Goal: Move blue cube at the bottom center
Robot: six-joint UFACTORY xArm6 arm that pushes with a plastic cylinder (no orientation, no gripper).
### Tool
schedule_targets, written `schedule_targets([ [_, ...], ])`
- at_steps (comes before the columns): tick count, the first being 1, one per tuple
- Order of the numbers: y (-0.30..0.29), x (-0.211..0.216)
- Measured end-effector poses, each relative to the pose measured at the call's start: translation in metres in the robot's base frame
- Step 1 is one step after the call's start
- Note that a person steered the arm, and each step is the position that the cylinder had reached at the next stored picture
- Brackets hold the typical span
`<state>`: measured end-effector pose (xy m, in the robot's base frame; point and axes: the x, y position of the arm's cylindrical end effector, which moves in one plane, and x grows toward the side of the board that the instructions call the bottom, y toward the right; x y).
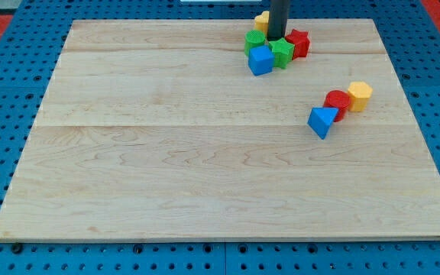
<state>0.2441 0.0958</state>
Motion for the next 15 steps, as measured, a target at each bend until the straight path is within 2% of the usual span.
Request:
schedule_targets([
  [3, -0.072, 0.118],
  [5, -0.096, 0.122],
  [7, -0.133, 0.179],
  [8, -0.149, 0.195],
  [9, -0.156, 0.174],
  [10, -0.129, 0.132],
  [11, -0.042, 0.139],
  [12, -0.065, 0.220],
  [13, -0.049, 0.188],
  [14, -0.078, 0.163],
  [15, -0.117, 0.199],
])
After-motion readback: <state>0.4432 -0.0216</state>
